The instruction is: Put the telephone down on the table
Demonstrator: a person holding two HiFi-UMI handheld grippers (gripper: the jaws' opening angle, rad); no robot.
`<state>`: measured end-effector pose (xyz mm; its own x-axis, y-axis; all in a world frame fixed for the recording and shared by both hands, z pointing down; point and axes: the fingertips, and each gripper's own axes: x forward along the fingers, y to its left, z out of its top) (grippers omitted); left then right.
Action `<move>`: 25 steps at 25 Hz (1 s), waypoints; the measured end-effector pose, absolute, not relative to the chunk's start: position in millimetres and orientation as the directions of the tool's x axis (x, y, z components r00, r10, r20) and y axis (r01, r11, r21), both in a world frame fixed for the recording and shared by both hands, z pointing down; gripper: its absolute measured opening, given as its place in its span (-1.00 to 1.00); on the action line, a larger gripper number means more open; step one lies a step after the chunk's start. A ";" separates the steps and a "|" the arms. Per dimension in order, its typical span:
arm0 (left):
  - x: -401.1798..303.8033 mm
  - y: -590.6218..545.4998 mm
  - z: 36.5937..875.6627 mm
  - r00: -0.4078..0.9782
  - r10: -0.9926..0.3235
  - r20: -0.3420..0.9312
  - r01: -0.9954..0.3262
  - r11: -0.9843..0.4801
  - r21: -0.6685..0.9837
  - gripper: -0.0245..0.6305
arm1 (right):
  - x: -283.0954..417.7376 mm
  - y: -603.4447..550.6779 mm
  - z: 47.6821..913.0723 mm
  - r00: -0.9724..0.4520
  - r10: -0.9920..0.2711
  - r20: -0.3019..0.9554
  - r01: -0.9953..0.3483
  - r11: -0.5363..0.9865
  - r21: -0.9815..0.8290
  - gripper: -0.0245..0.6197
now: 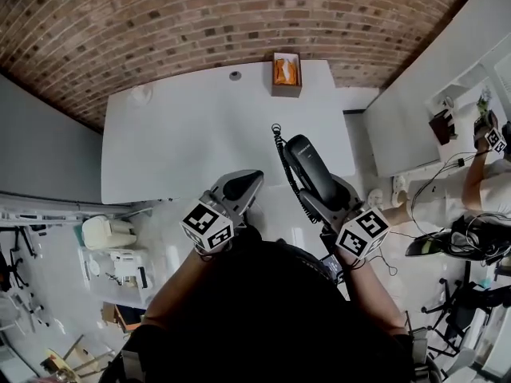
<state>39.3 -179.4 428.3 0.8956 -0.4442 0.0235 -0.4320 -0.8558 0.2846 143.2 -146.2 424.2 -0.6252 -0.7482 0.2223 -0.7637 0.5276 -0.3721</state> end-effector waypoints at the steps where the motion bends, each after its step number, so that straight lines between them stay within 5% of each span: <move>1: 36.9 -187.0 426.9 0.899 -0.437 0.022 -0.424 -0.860 0.283 -0.91 | 139.6 -152.2 422.4 -0.618 -0.754 0.222 -0.769 0.520 -0.373 -0.05; 10: 10.4 -247.9 411.7 0.945 -0.328 0.002 -0.318 -0.913 0.255 -0.91 | 102.0 -209.8 408.6 -0.539 -0.812 0.222 -0.820 0.445 -0.361 -0.05; 25: -42.8 -319.8 423.9 0.936 -0.351 -0.006 -0.335 -0.898 0.287 -0.91 | 51.9 -276.2 419.4 -0.541 -0.810 0.225 -0.820 0.448 -0.357 -0.05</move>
